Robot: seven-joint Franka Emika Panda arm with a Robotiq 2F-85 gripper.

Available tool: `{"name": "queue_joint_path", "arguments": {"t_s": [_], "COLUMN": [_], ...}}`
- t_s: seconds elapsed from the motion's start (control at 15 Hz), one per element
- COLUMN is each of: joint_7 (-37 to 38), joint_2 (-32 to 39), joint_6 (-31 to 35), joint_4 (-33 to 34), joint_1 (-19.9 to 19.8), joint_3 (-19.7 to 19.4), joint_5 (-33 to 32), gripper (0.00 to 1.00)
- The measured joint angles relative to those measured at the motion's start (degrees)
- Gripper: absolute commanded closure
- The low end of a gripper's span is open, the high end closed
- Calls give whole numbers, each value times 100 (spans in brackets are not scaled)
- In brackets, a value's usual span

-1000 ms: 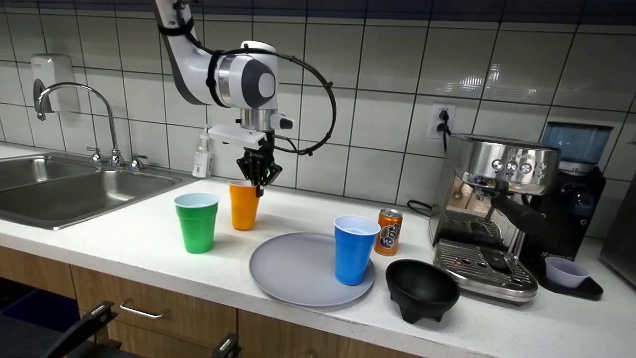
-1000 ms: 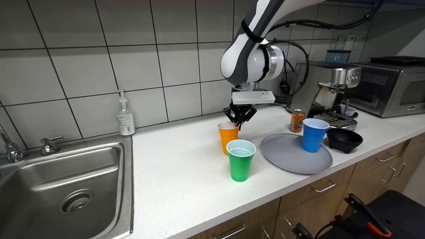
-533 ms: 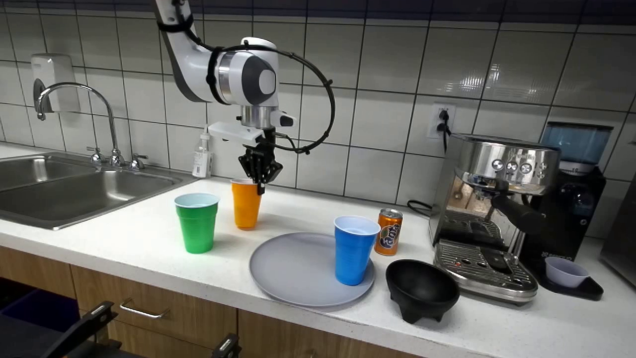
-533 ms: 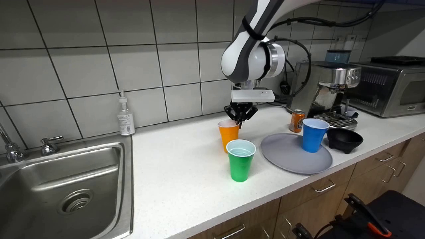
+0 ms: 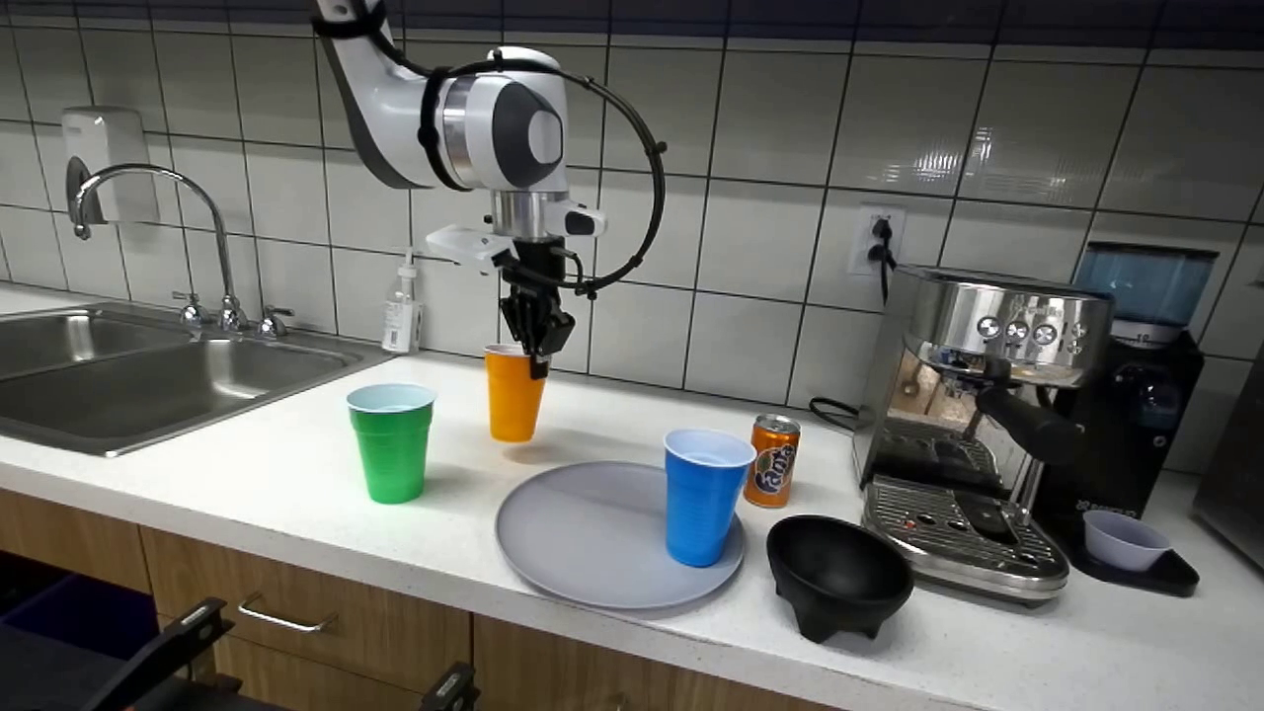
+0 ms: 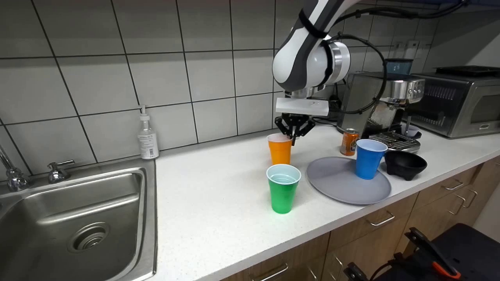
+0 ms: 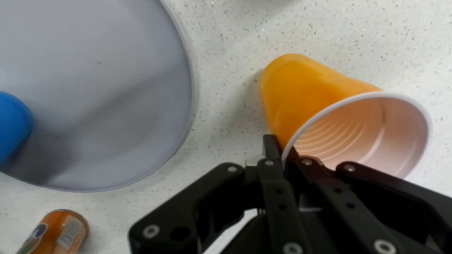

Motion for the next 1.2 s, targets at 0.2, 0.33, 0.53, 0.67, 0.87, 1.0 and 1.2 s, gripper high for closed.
{"name": "queue_joint_path", "arguments": {"t_s": [0.2, 0.33, 0.53, 0.67, 0.87, 1.0, 1.2], "joint_7": [786, 1287, 1988, 2399, 2952, 3280, 3634], "joint_2": [-186, -282, -382, -437, -506, -555, -623], "joint_6": [4, 5, 7, 7, 7, 5, -4], "joint_4": [-217, -344, -506, -592, -694, -751, -840], "joint_1": [50, 52, 48, 40, 5, -43, -168], "joint_3": [-190, -287, -412, -485, -589, -668, -753], "joint_5": [-301, -498, -774, -964, -1274, -1509, -1816], "gripper": [99, 99, 99, 99, 99, 99, 99]}}
